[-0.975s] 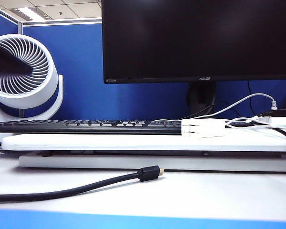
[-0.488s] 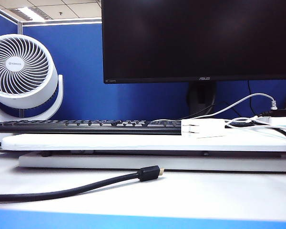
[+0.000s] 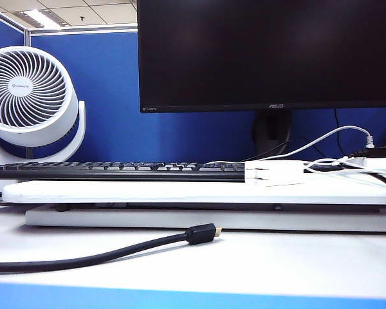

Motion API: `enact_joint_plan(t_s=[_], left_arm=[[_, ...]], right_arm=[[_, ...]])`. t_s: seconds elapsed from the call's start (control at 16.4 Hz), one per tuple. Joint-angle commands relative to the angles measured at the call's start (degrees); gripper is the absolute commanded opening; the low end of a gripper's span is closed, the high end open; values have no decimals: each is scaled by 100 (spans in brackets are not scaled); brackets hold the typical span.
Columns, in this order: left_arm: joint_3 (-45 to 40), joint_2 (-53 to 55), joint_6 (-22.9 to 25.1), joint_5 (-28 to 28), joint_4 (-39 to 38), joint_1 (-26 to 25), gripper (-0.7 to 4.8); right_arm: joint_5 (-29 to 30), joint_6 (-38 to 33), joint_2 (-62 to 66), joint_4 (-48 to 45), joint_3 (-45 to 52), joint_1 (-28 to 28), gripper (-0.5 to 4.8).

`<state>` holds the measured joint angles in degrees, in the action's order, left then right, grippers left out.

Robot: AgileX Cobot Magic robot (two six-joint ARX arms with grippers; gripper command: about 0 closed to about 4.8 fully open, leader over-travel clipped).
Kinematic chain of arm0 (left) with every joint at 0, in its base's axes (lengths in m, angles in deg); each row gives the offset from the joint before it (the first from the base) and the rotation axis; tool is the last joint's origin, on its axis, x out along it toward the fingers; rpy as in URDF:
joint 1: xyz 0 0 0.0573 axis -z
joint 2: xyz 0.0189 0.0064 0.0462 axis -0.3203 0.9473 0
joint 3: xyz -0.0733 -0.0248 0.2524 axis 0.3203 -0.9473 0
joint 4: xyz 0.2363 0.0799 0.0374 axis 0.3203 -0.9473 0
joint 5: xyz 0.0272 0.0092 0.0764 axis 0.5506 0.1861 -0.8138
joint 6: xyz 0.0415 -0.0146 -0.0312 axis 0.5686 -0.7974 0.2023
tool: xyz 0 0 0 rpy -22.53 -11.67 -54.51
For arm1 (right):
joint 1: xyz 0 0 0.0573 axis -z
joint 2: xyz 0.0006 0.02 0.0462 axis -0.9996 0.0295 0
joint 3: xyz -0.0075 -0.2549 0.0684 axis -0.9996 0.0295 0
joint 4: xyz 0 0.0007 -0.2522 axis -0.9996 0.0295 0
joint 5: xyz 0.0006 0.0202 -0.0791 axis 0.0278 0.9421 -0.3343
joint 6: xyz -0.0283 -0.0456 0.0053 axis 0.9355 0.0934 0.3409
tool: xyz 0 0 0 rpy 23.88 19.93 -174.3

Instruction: Pick up the Type-C charging cable and the charging base, insert one end of the Type-C charger into the corresponding slot on the base, and finally place the plugged-in charger back on the table.

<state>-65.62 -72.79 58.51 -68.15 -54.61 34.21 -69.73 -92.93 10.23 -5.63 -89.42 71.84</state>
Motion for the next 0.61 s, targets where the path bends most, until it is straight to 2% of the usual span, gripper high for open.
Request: enact_joint_plan(t_s=[0.06,0.49,0.55,0.61], left_arm=[[-13,-11,254,-557,-105,-7,-6],[-13,-11,273,-529,-101,-7,-3],[-13,-9,-219,-339,-107,-4,-3],[-11,-11,-219,-339,-109,-4,-3]], right_arm=[[-46,2,7,-52,-13,-4,-3],[-46,2,7,-52,-13,-4,-3],[-46,2,-669,341,-2,13,-3],[-48,2,-944,435,-2,15,-3]])
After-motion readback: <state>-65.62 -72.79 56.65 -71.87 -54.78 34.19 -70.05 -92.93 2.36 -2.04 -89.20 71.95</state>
